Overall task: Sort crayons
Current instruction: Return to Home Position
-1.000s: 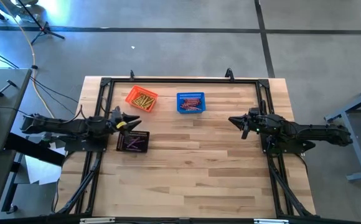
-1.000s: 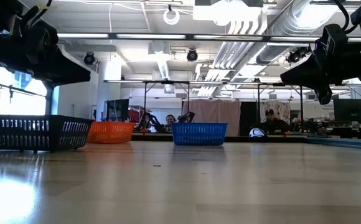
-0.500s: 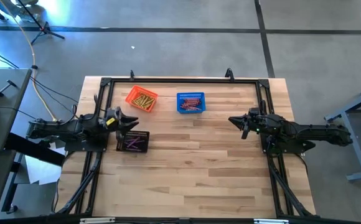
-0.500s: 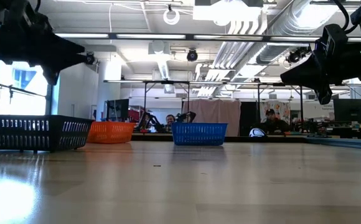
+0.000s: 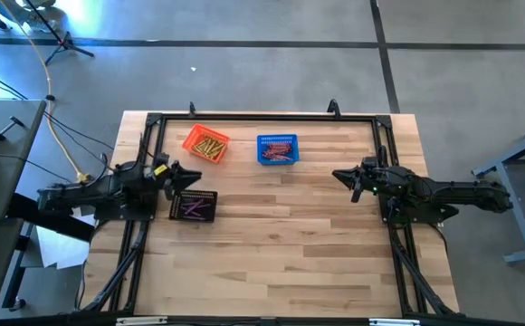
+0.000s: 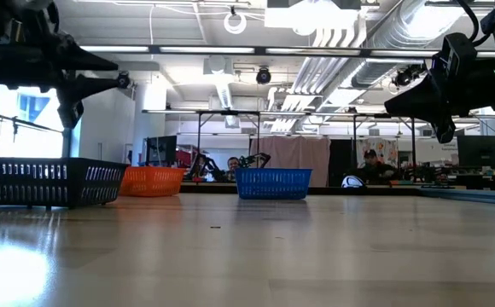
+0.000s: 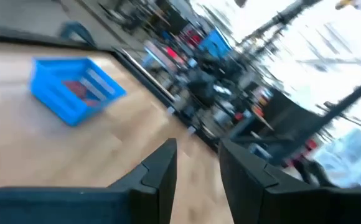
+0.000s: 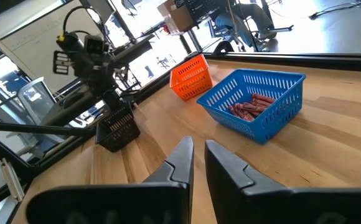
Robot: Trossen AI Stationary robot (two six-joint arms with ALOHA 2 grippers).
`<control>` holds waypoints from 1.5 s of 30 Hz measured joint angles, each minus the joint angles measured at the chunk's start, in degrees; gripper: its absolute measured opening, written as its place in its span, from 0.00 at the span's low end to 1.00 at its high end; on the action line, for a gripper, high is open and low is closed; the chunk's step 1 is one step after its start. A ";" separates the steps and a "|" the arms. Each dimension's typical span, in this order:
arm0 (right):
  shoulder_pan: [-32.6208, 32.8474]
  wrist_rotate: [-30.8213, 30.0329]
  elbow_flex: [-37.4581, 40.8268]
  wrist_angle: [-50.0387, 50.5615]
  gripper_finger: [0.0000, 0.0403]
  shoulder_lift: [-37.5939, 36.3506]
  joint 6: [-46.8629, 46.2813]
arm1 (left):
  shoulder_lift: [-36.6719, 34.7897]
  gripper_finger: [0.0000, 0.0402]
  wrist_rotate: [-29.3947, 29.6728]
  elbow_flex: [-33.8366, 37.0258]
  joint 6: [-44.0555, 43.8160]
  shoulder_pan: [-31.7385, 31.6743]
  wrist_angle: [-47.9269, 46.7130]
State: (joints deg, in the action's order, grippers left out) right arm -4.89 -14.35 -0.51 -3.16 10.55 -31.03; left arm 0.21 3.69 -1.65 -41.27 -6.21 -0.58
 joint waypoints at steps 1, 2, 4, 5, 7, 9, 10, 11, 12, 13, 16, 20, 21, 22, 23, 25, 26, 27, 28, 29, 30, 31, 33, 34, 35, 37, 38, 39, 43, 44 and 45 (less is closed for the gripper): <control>0.00 0.00 0.00 0.00 0.06 0.00 -0.02 | 0.00 0.26 0.01 0.00 0.27 -1.54 -0.02; 0.00 0.00 0.00 0.00 0.06 0.00 -0.02 | 0.00 0.26 0.01 0.00 0.41 -3.03 -0.02; 0.00 0.00 0.00 0.00 0.06 0.00 -0.02 | 0.00 0.26 0.03 0.00 0.37 -5.67 -0.03; 0.00 0.00 0.00 0.00 0.06 0.00 -0.02 | 0.00 0.26 0.05 0.00 0.41 -6.75 -0.02; 0.00 -0.02 0.00 0.00 0.06 0.00 0.01 | -0.02 0.26 0.16 0.00 0.39 -8.47 -0.02; 0.00 0.00 0.00 0.00 0.06 0.00 -0.02 | -0.02 0.26 0.16 0.00 0.41 -9.74 -0.02; 0.00 -0.01 0.00 0.00 0.06 0.00 -0.02 | -0.02 0.26 0.16 0.00 0.43 -10.27 -0.02; -0.01 -0.01 0.00 0.00 0.06 0.00 -0.02 | -0.02 0.26 0.16 0.00 0.39 -10.78 -0.04; 0.00 -0.02 0.00 0.00 0.06 0.00 -0.02 | -0.02 0.26 0.16 -0.01 0.39 -11.17 -0.04; 0.00 0.00 0.00 0.00 0.06 0.00 -0.01 | -0.02 0.26 0.16 0.00 0.43 -11.50 -0.04; 0.00 0.00 0.00 0.00 0.06 0.00 -0.01 | -0.02 0.26 0.16 0.00 0.40 -11.89 -0.04; -0.01 0.00 0.00 0.00 0.06 0.00 -0.02 | 0.04 0.26 0.14 0.00 0.42 -11.90 -0.04; 0.00 0.00 0.00 0.00 0.06 -0.01 -0.02 | 0.04 0.26 0.16 0.00 0.43 -11.90 -0.04; 0.00 0.00 0.00 0.00 0.06 0.00 0.00 | 0.04 0.26 0.14 0.00 0.41 -11.90 -0.04; 0.00 -0.02 0.00 0.00 0.06 0.00 -0.02 | 0.04 0.26 0.14 0.00 0.39 -11.90 -0.04; 0.00 0.00 0.00 0.00 0.06 0.00 -0.01 | 0.11 0.26 0.14 0.00 0.43 -11.90 -0.05; 0.00 -0.02 0.00 0.00 0.06 -0.01 -0.02 | 0.11 0.26 0.14 0.00 0.41 -11.90 -0.07; 0.00 0.00 0.00 0.00 0.06 -0.01 -0.01 | 0.11 0.26 0.14 -0.02 0.41 -11.90 -0.07; 0.00 -0.01 0.00 0.00 0.06 0.00 -0.02 | 0.11 0.26 0.14 -0.01 0.43 -11.90 -0.07; 0.00 0.00 0.00 0.00 0.06 0.00 -0.01 | 0.11 0.26 0.14 0.00 0.43 -11.90 -0.07; 0.00 0.00 0.00 0.00 0.06 0.00 0.00 | 0.11 0.26 0.14 0.00 0.41 -11.90 -0.07; 0.00 0.00 0.00 0.00 0.06 0.00 0.01 | 0.11 0.26 0.14 0.00 0.41 -11.90 -0.07; 0.00 0.00 0.00 0.00 0.06 0.00 -0.02 | 0.11 0.26 0.14 0.00 0.43 -11.88 -0.07; 0.00 0.00 0.00 0.00 0.06 0.00 -0.02 | 0.11 0.26 0.14 0.00 0.41 -11.88 -0.07; -0.01 0.00 0.00 0.00 0.06 -0.01 -0.02 | 0.11 0.26 0.14 -0.02 0.41 -11.88 -0.07; -0.01 0.00 0.00 0.00 0.06 0.00 -0.02 | 0.11 0.26 0.14 0.00 0.42 -11.88 -0.07; 0.00 0.00 0.00 0.00 0.06 0.00 -0.02 | 0.11 0.26 0.14 0.00 0.41 -11.88 -0.07; 0.00 0.00 0.00 0.00 0.06 -0.02 -0.02 | 0.11 0.26 0.14 0.00 0.42 -11.88 -0.07; -0.01 0.00 0.00 0.00 0.06 -0.01 -0.02 | 0.11 0.26 0.14 0.00 0.43 -11.88 -0.07; 0.00 -0.01 0.00 0.00 0.06 0.00 -0.01 | 0.11 0.26 0.14 0.00 0.43 -11.88 -0.07; 0.00 0.00 0.00 0.00 0.06 -0.01 -0.02 | 0.11 0.26 0.14 0.00 0.41 -11.88 -0.07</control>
State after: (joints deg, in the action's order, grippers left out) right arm -4.89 -14.35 -0.51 -3.16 10.54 -31.05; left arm 0.32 3.84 -1.65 -40.86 -18.09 -0.64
